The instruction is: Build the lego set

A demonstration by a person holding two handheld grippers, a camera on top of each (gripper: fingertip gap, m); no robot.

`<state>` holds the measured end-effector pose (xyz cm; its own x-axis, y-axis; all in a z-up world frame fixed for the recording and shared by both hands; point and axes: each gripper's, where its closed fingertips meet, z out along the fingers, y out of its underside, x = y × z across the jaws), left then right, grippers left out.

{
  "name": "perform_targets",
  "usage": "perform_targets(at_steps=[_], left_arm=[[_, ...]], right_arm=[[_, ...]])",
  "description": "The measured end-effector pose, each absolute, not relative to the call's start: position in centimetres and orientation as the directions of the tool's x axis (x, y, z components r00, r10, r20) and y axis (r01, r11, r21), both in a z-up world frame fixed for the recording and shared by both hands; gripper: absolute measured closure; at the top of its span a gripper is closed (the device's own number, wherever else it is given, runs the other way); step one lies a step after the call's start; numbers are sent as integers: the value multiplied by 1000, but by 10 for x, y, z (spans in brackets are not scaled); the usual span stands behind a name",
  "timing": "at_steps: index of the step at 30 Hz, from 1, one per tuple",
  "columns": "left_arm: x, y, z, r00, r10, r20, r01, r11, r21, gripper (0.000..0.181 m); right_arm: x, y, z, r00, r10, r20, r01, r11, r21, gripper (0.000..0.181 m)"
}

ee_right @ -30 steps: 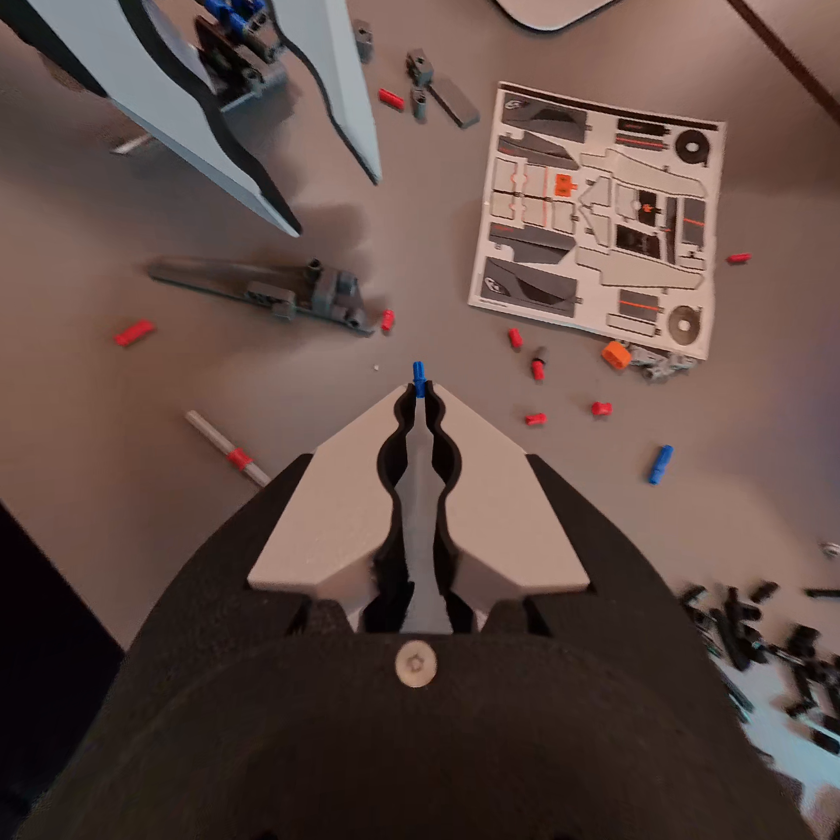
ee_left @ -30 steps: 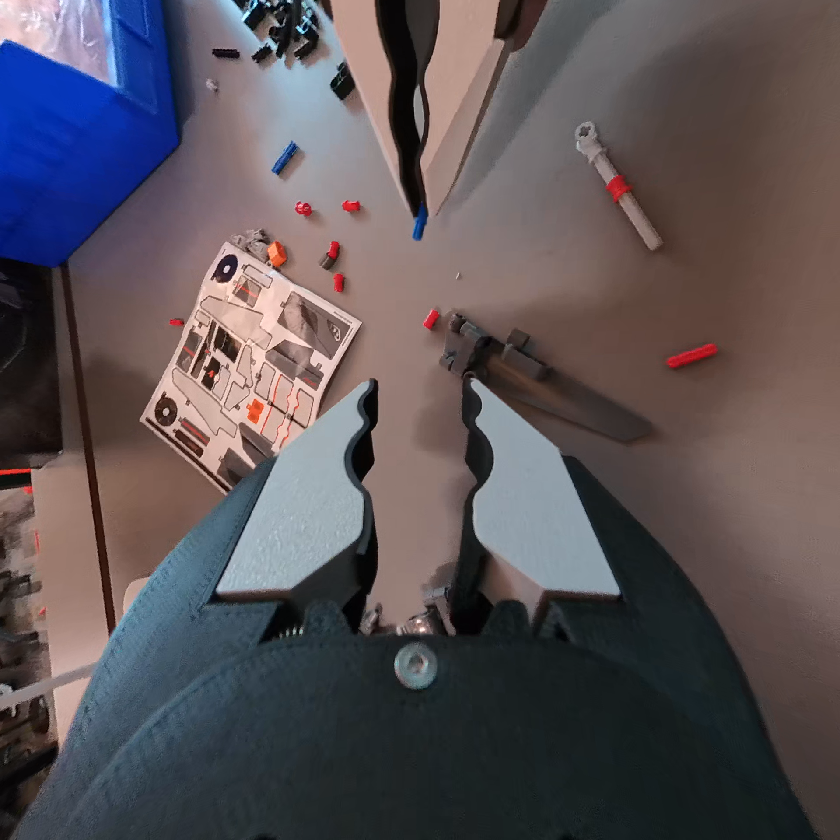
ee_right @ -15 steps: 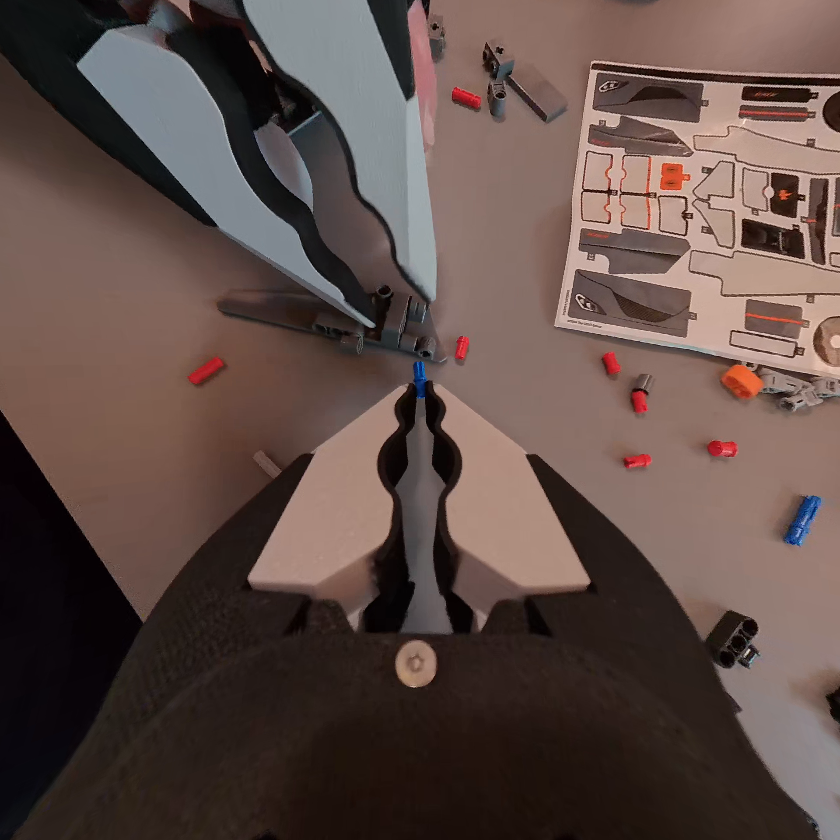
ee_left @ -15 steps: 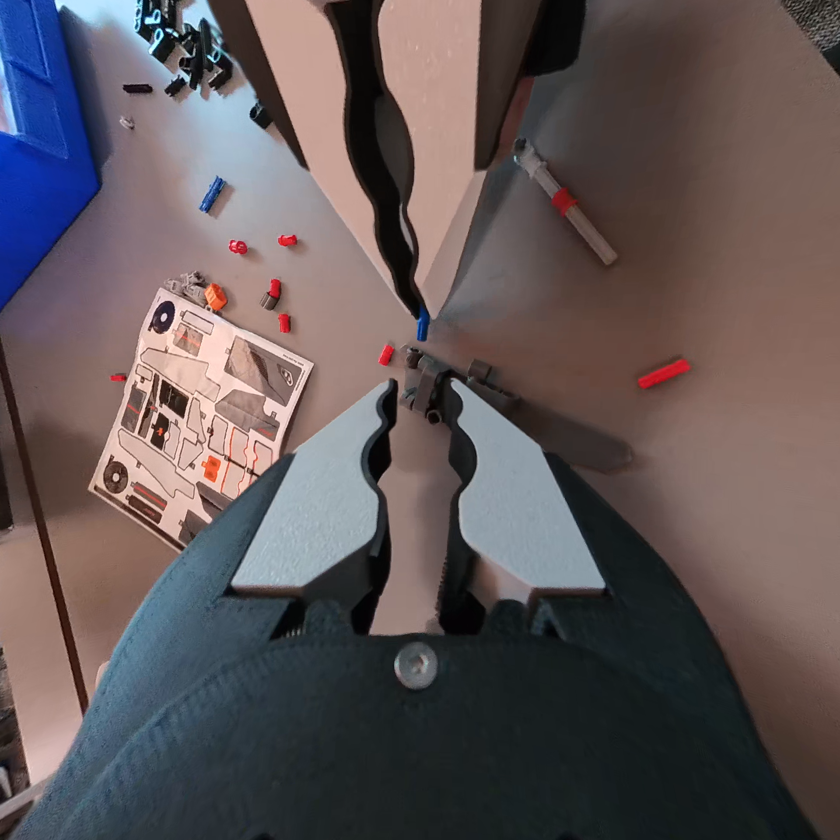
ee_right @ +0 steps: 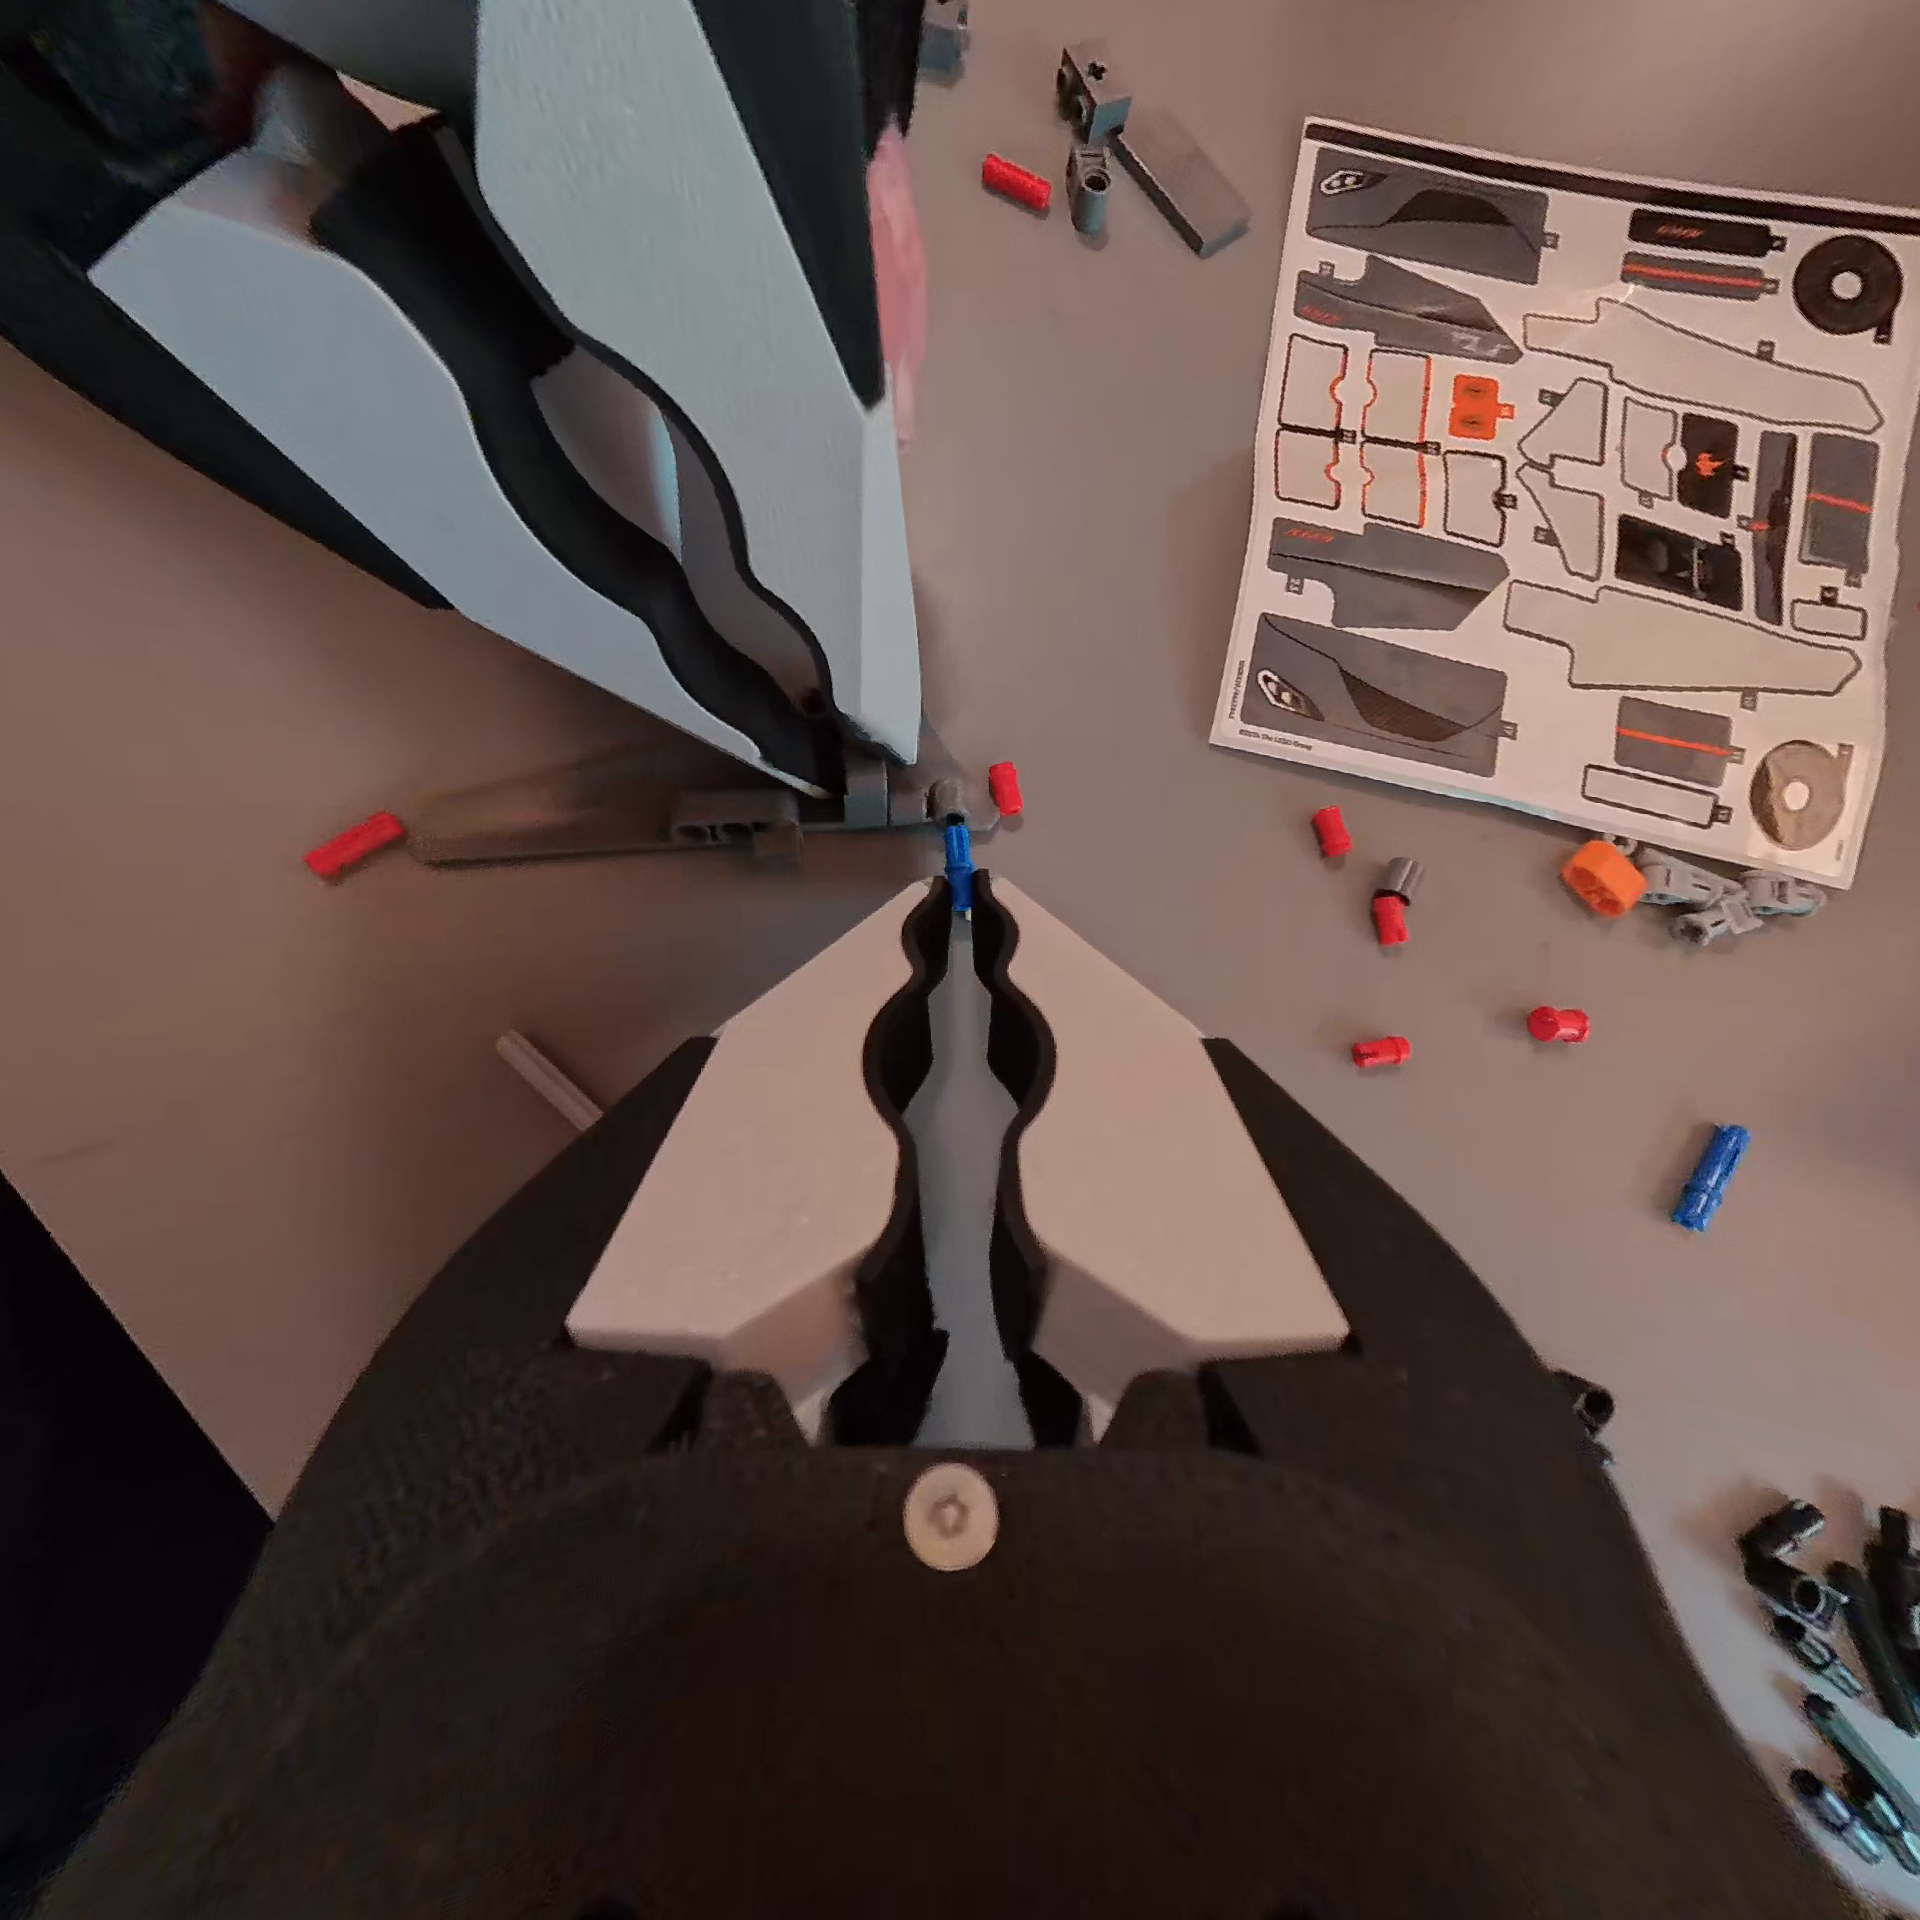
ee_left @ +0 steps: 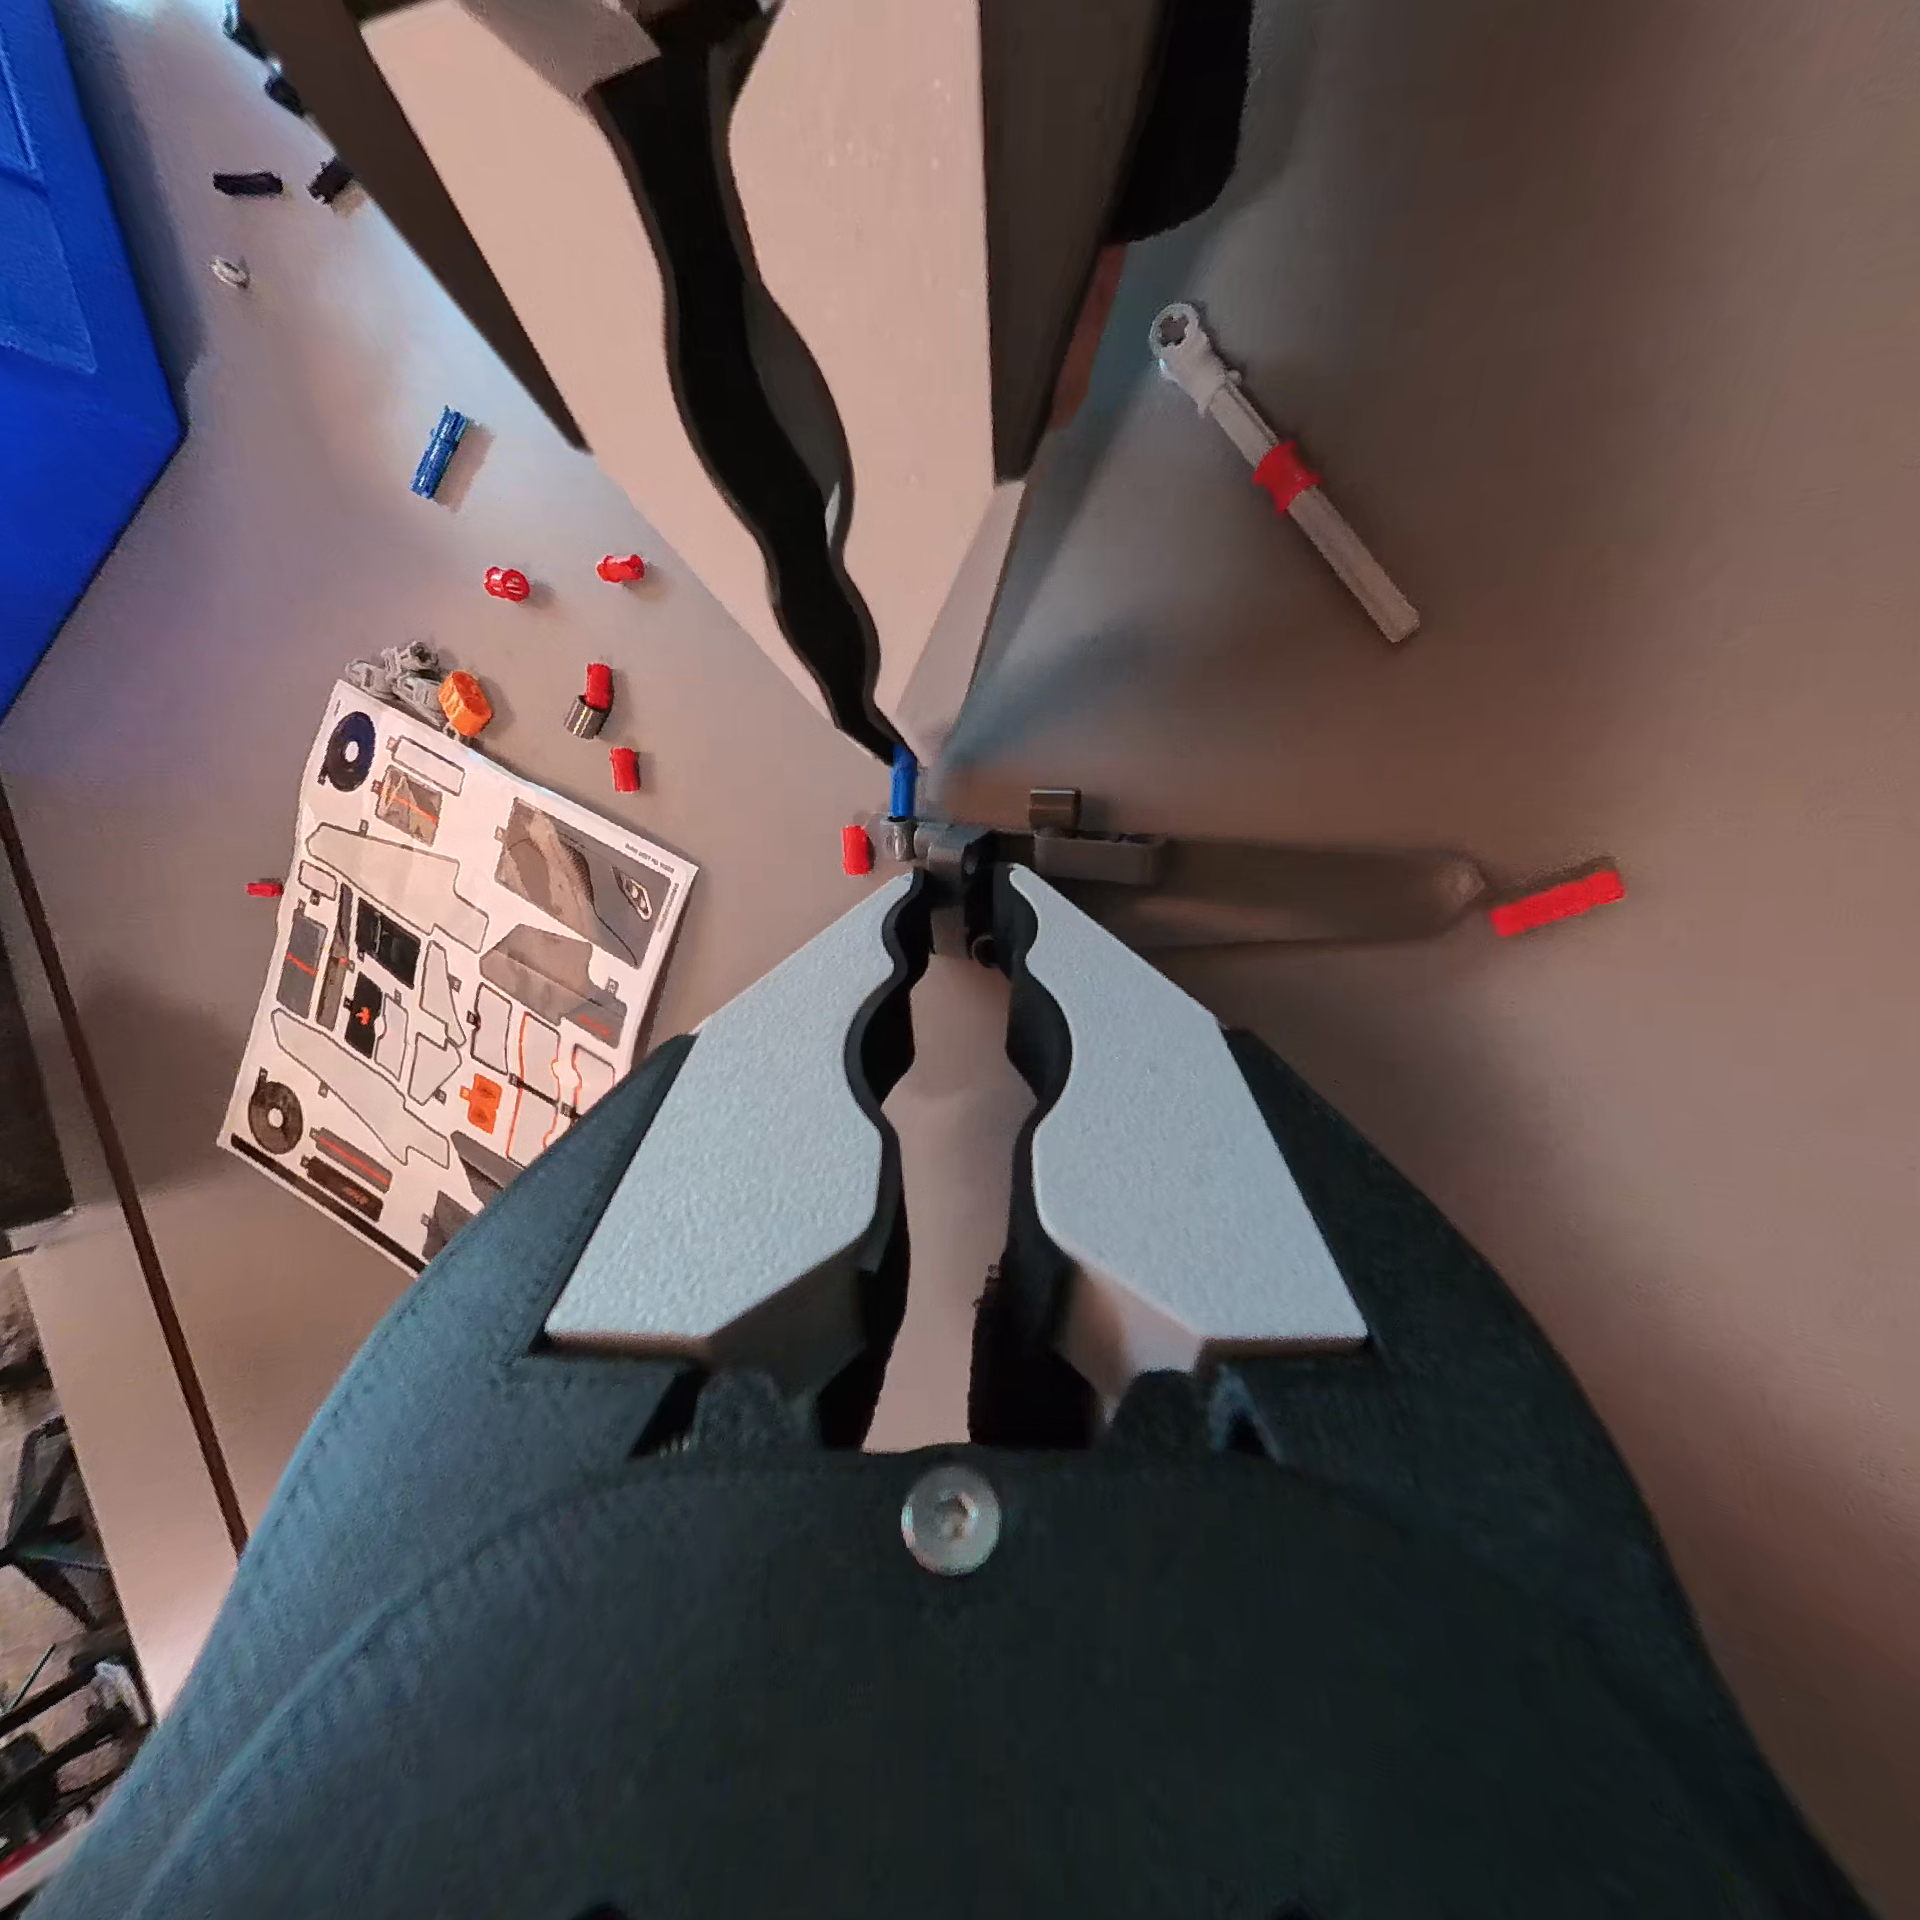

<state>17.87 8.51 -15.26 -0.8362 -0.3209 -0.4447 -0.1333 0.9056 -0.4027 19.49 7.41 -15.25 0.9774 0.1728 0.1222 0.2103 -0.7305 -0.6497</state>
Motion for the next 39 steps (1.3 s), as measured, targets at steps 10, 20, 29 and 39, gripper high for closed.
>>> perform_targets(at_steps=[10,20,29,39], left_arm=[[180,83,-153,-843,-302,-446,-126,916,-381,173],[180,83,-153,-851,-300,-432,-122,912,-392,173],[180,83,-153,-849,-301,-434,-120,910,-398,173],[180,83,-153,-840,-278,-466,-99,923,-371,173]], right_arm=[[198,76,-154,945,235,228,326,-740,-588,180],[200,78,-154,903,276,329,423,-704,-570,180],[199,80,-154,938,241,250,346,-701,-623,181],[197,80,-156,934,329,-141,204,-812,-547,181]])
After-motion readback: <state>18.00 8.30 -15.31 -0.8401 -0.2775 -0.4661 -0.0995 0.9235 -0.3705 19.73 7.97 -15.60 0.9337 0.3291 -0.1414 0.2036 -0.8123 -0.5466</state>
